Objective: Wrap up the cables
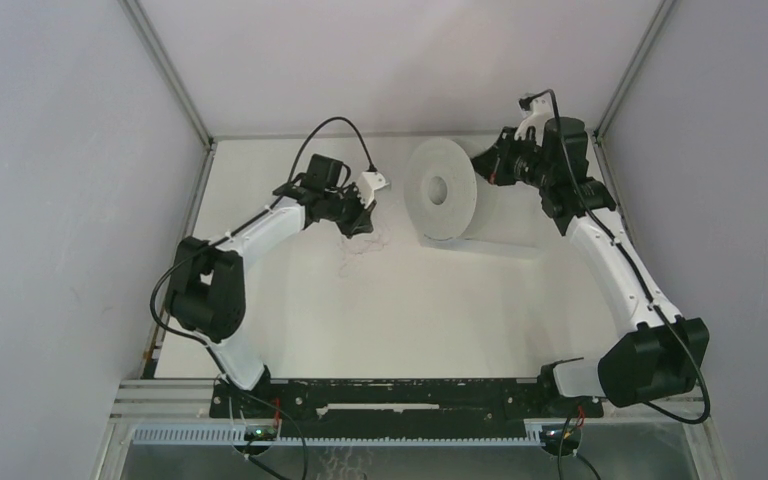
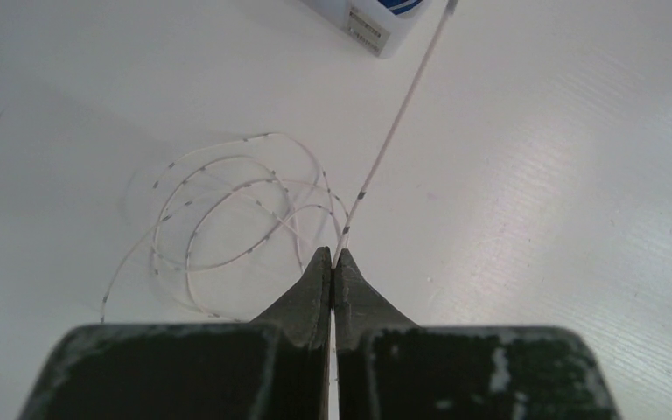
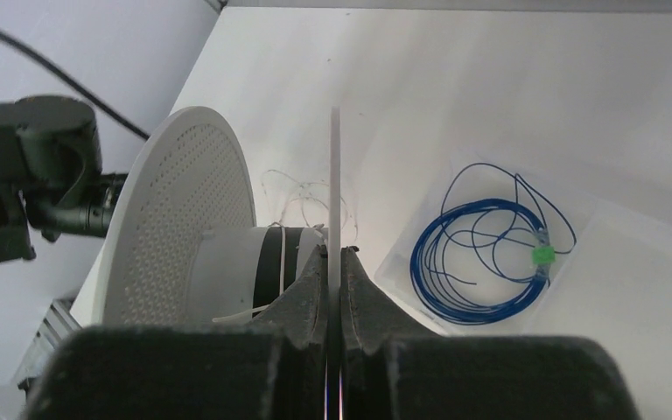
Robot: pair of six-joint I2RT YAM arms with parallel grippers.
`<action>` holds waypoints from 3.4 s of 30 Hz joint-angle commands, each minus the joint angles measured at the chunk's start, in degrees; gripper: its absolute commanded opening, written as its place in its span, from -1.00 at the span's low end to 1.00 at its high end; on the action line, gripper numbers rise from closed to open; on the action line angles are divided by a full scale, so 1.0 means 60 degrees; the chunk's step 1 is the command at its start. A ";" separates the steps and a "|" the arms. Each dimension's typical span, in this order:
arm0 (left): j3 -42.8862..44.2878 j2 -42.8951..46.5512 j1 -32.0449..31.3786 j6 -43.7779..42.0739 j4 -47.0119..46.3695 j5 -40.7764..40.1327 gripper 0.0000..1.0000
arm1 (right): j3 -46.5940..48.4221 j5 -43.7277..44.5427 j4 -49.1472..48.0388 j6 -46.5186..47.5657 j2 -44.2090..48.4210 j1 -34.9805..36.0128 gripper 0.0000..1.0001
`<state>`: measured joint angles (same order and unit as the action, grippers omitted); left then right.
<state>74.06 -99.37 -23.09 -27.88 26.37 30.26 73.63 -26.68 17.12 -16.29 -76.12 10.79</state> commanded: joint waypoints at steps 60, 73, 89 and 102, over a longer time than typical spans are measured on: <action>0.6308 -0.0716 -0.4213 0.3326 0.2610 0.1306 -0.92 | 0.0166 0.5513 -0.0400 0.0347 -0.0556 0.0956 -1.00; 0.7580 -0.1023 -0.3659 0.3478 0.2947 0.1179 -0.97 | -0.0010 0.5573 -0.0540 0.0707 -0.0570 0.1230 -1.00; 0.8135 -0.1073 -0.3053 0.3838 0.3088 0.1636 -0.88 | -0.0009 0.5519 -0.0627 0.0870 -0.0643 0.1389 -1.00; 0.7954 -0.1114 -0.3027 0.3755 0.2819 0.1115 -0.99 | 0.0003 0.5357 -0.0595 0.0880 -0.0659 0.1437 -1.00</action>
<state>117.78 -108.53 -41.63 -5.96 46.00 36.53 72.69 4.58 17.08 -12.45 -80.79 19.53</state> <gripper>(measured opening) 0.012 0.067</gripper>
